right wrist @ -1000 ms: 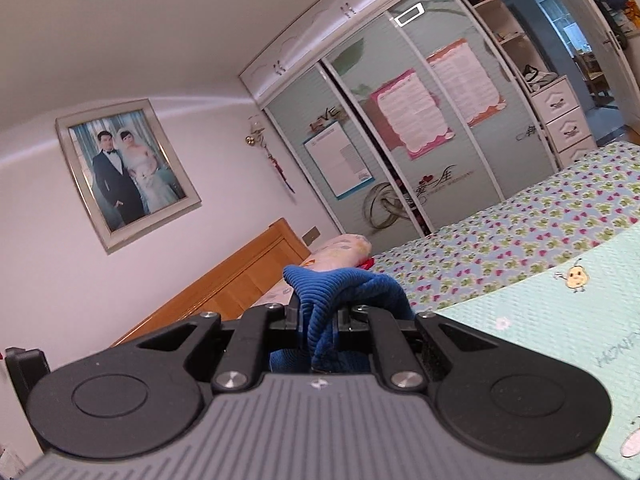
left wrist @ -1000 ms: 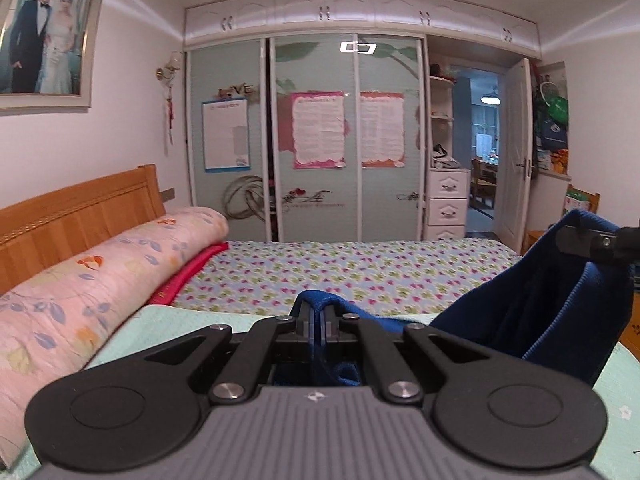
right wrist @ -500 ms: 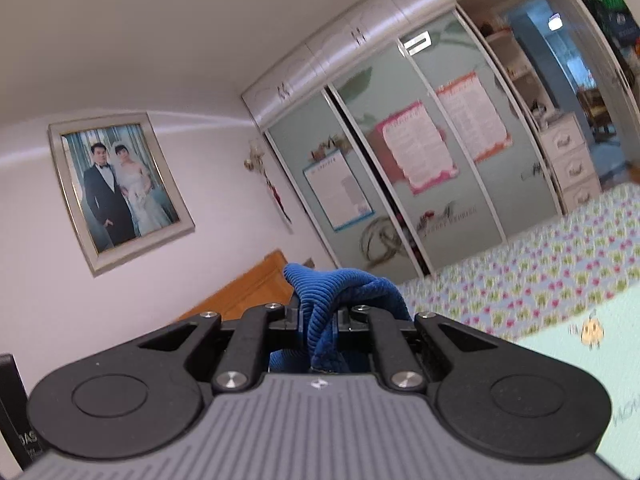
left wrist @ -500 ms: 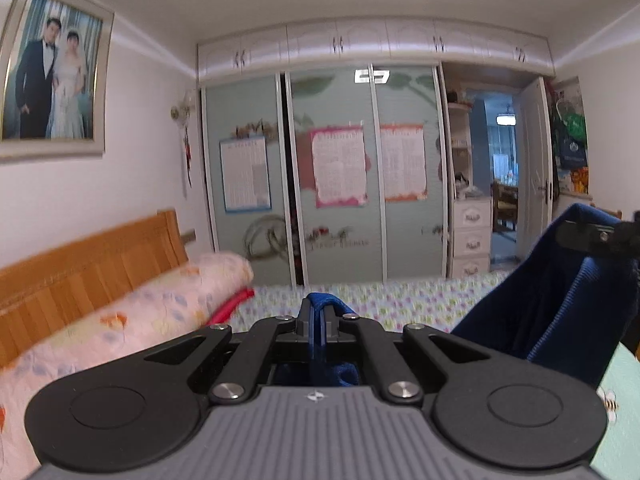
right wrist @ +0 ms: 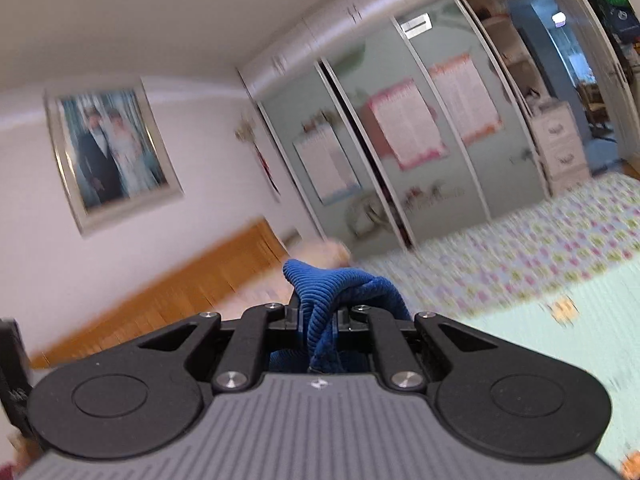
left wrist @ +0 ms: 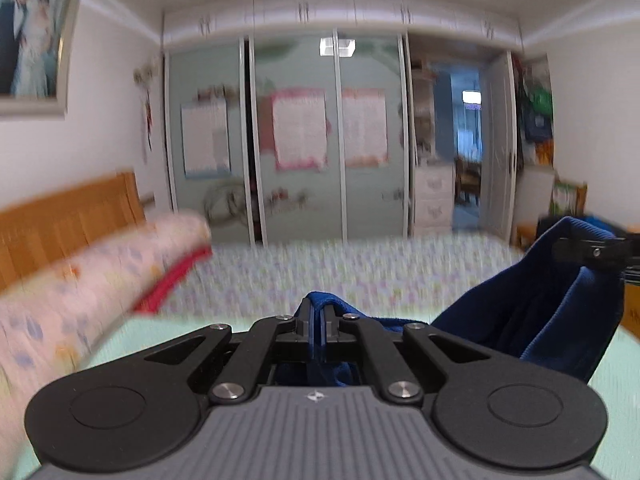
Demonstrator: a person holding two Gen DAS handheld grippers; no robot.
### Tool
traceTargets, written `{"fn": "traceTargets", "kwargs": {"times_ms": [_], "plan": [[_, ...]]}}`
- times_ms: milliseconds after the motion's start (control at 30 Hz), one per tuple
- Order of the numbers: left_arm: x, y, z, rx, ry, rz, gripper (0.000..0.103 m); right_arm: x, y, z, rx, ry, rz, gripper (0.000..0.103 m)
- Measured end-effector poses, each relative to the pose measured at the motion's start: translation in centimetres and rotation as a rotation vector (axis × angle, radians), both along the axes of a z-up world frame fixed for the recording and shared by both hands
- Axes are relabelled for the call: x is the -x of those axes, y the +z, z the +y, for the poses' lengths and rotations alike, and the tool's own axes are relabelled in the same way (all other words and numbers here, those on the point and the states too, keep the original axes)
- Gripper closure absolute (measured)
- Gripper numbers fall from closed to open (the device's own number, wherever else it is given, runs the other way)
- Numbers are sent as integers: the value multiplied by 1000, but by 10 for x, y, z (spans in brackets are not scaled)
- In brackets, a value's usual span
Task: Fold clothes
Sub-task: 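Lift the sweatshirt with both grippers and shake it out in the air, then lower the sweatshirt onto the quilt and open both grippers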
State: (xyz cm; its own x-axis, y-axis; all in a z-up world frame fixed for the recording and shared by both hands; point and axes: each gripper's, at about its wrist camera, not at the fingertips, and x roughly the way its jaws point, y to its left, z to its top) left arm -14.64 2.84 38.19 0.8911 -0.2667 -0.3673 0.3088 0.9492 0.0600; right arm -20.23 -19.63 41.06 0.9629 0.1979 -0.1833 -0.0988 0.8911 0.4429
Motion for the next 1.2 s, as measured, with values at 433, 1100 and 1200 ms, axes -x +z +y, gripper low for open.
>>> {"fn": "traceTargets", "kwargs": {"times_ms": [433, 1100, 1200], "plan": [[38, -273, 20, -26, 103, 598, 97, 31, -315, -17, -3, -192, 752, 75], [131, -251, -4, -251, 88, 446, 65, 123, -285, 57, 240, -35, 758, 47], [136, -243, -3, -238, 103, 441, 58, 122, -282, 66, 252, -27, 784, 45]]}}
